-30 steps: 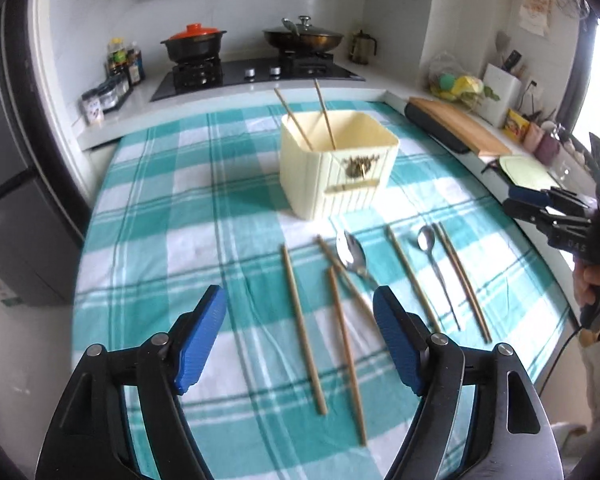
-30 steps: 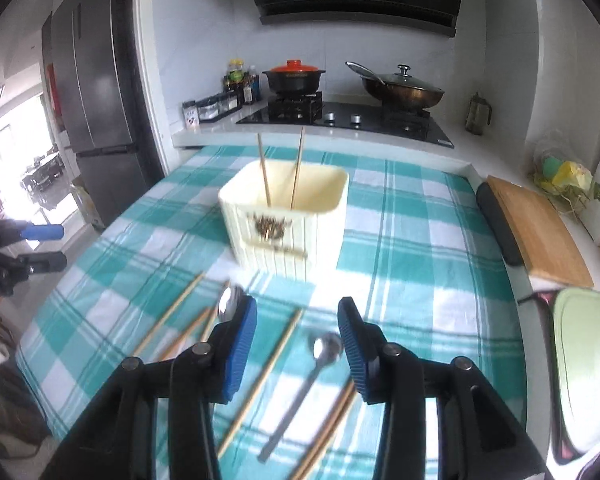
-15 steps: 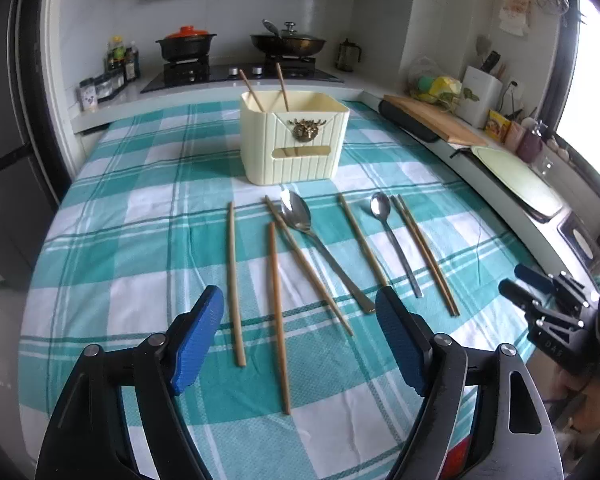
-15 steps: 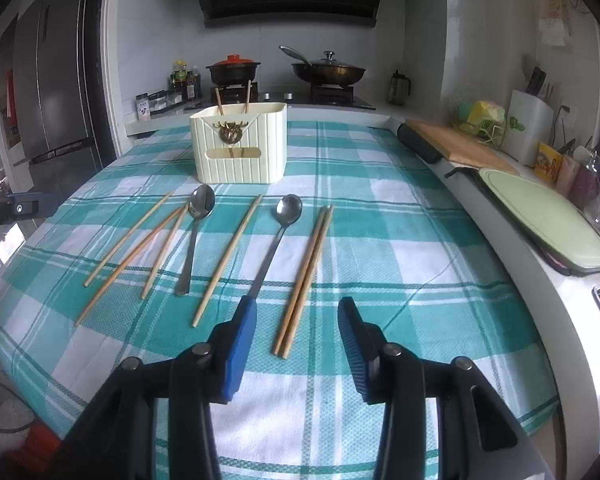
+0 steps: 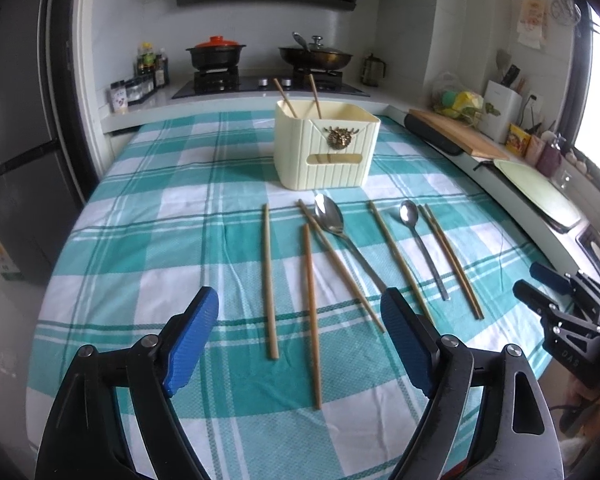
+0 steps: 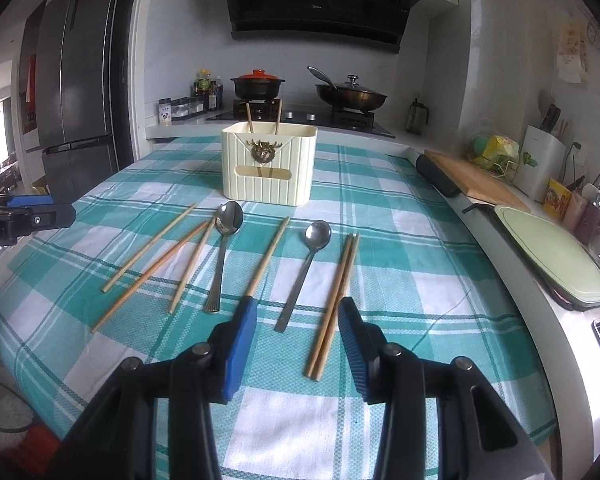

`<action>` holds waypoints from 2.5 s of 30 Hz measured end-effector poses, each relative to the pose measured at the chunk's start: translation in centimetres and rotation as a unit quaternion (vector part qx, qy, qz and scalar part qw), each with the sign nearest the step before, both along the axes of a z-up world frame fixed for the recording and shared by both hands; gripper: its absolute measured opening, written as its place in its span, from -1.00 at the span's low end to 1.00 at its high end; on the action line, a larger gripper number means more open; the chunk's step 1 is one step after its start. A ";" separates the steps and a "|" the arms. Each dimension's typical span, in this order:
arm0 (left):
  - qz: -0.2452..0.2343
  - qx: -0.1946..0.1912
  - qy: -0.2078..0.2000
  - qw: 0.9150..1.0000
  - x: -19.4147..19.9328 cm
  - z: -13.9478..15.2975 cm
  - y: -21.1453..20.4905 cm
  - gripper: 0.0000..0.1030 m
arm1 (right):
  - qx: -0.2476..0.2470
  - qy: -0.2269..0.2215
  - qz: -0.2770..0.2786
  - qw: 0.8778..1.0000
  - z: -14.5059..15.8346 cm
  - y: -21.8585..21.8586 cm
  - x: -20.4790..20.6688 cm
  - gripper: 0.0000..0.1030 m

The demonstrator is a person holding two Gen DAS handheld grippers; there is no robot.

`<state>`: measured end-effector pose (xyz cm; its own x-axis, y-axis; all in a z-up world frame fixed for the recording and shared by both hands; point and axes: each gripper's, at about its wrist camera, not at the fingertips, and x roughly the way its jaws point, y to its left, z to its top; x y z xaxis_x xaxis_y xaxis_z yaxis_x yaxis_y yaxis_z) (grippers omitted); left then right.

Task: Organize utensils
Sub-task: 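Withdraw both open tools back over the remaining utensils, then grasp a wooden chopstick with the right tool while the left tool grasps another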

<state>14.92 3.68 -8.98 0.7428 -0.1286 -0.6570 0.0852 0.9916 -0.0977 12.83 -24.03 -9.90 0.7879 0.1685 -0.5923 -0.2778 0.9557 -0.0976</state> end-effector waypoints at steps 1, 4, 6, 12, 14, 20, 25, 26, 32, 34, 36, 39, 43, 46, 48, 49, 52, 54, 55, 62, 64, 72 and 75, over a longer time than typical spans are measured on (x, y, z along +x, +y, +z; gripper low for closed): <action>0.002 -0.004 0.000 1.000 0.0 -0.1 0.1 0.64 | -0.001 0.001 0.000 1.000 -0.1 0.1 0.0 -0.16; 0.004 -0.014 -0.002 1.000 -0.1 -0.3 0.0 0.65 | -0.004 0.009 0.000 1.000 -0.5 0.4 0.0 -0.16; -0.001 -0.015 -0.004 1.000 -0.3 -0.5 -0.4 0.67 | -0.004 0.012 0.002 1.000 -0.6 0.5 0.0 -0.17; -0.005 -0.001 -0.004 1.000 -0.6 -0.9 -0.8 0.68 | -0.009 0.007 0.003 1.000 -0.5 0.9 -0.2 -0.16; -0.001 -0.003 -0.005 1.000 -0.7 -1.0 -0.5 0.68 | -0.009 0.006 0.003 1.000 -0.5 0.9 -0.2 -0.17; 0.025 -0.004 -0.012 1.000 -1.0 -1.0 1.0 0.70 | -0.010 0.007 0.003 1.000 -0.5 1.1 -0.2 -0.16; 0.043 -0.010 -0.006 0.999 -0.8 -1.4 2.2 0.71 | -0.014 0.014 0.006 1.000 -0.8 1.4 0.0 -0.16; 0.046 -0.010 -0.004 0.999 -0.8 -1.6 2.4 0.72 | -0.015 0.015 0.007 1.000 -0.9 1.5 0.1 -0.16; 0.051 -0.013 0.000 0.999 -0.7 -1.9 2.8 0.72 | -0.017 0.022 0.010 1.000 -1.2 1.8 0.3 -0.16; 0.052 -0.012 0.001 0.999 -0.6 -1.9 2.8 0.72 | -0.016 0.023 0.011 1.000 -1.2 2.0 0.4 -0.16; 0.053 -0.011 0.004 0.999 -0.5 -2.1 2.9 0.73 | -0.016 0.023 0.012 1.000 -1.2 2.0 0.4 -0.16; 0.056 -0.011 0.007 0.998 -0.5 -2.3 3.1 0.73 | -0.016 0.024 0.012 1.000 -1.2 2.0 0.4 -0.16; 0.060 -0.009 0.009 0.998 -0.3 -2.5 3.3 0.74 | -0.014 0.026 0.010 1.000 -1.3 2.0 0.5 -0.16; 0.064 -0.006 0.018 0.998 0.0 -2.8 3.2 0.76 | -0.004 0.028 0.004 1.000 -1.3 1.5 0.6 -0.16; 0.068 -0.012 0.030 0.997 0.3 -3.1 3.5 0.76 | 0.004 0.025 -0.005 1.000 -1.3 1.0 0.5 -0.16; 0.071 -0.019 0.037 0.997 0.4 -3.3 3.8 0.76 | 0.008 0.024 -0.008 1.000 -1.3 0.8 0.5 -0.16; 0.076 -0.046 0.058 0.994 1.0 -4.1 4.9 0.76 | 0.016 0.031 -0.017 0.999 -1.8 0.0 0.7 -0.16; 0.079 -0.053 0.069 0.993 1.6 -4.6 5.4 0.76 | 0.024 0.043 -0.019 0.999 -2.3 -0.2 1.0 -0.16; 0.079 -0.052 0.075 0.993 2.0 -4.8 5.5 0.76 | 0.028 0.047 -0.020 0.998 -2.4 -0.3 1.2 -0.16; 0.042 -0.006 0.097 0.994 6.9 -6.4 4.0 0.76 | 0.064 0.060 -0.043 0.995 -2.4 -2.2 2.2 -0.16; 0.031 0.000 0.107 0.994 8.2 -6.7 3.8 0.76 | 0.076 0.064 -0.062 0.993 -2.1 -3.9 2.8 -0.16; 0.022 0.019 0.127 0.992 11.3 -8.1 3.7 0.76 | 0.099 0.123 -0.102 0.982 -3.1 -8.3 9.0 -0.17; 0.027 0.011 0.126 0.992 11.3 -8.2 3.9 0.76 | 0.114 0.156 -0.087 0.977 -4.3 -7.7 11.9 -0.29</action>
<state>26.20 7.54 -17.19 0.5596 -0.0755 -0.8253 0.0070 0.9962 -0.0864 24.69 -31.70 -14.18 0.6034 0.2035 -0.7711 -0.0914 0.9782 0.1866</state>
